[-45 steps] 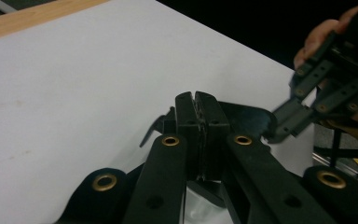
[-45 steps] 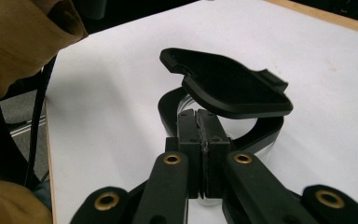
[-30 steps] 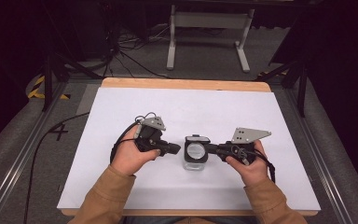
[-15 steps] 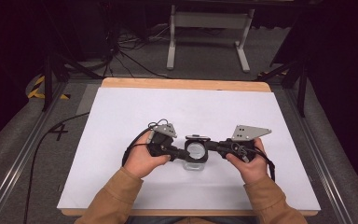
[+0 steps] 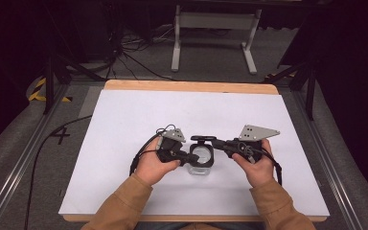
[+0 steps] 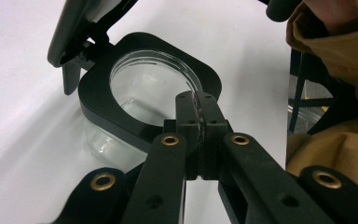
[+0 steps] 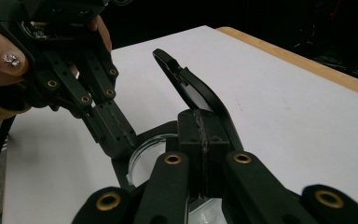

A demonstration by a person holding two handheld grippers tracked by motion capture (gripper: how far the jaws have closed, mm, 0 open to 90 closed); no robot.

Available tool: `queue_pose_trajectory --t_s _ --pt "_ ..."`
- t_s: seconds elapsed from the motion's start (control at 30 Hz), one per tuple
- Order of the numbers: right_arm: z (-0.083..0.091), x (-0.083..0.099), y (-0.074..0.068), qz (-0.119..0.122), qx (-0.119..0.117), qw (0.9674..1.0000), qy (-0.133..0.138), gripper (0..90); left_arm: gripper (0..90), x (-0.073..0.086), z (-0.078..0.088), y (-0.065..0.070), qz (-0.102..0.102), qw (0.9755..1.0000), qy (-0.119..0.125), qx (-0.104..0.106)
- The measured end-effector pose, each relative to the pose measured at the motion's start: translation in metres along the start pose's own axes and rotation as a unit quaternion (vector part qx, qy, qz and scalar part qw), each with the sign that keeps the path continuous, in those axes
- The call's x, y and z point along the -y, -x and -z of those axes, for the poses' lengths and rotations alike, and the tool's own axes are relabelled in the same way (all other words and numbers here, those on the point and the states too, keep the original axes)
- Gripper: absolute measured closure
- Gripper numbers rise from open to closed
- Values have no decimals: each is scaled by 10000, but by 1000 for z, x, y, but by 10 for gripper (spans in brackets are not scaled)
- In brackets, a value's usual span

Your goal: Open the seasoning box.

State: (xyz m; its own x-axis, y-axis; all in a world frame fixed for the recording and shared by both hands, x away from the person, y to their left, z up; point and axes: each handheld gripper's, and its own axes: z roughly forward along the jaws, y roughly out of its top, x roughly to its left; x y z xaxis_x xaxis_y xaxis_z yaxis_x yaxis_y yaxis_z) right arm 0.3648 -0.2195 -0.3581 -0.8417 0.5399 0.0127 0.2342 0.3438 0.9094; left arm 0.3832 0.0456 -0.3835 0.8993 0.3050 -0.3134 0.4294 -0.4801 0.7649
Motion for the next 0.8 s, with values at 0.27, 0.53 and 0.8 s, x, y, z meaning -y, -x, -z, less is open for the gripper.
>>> queue_pose_trajectory --t_s 0.27,0.53,0.8 --pt "-5 -1 7 -71 127 9998 168 900 898 1 -1 1 3 10000 34 -38" --pt "-12 1 15 -141 332 9989 296 900 898 1 -1 0 5 10000 43 -42" --pt "-17 4 20 -86 550 9980 316 900 899 1 0 0 21 10000 40 -46"
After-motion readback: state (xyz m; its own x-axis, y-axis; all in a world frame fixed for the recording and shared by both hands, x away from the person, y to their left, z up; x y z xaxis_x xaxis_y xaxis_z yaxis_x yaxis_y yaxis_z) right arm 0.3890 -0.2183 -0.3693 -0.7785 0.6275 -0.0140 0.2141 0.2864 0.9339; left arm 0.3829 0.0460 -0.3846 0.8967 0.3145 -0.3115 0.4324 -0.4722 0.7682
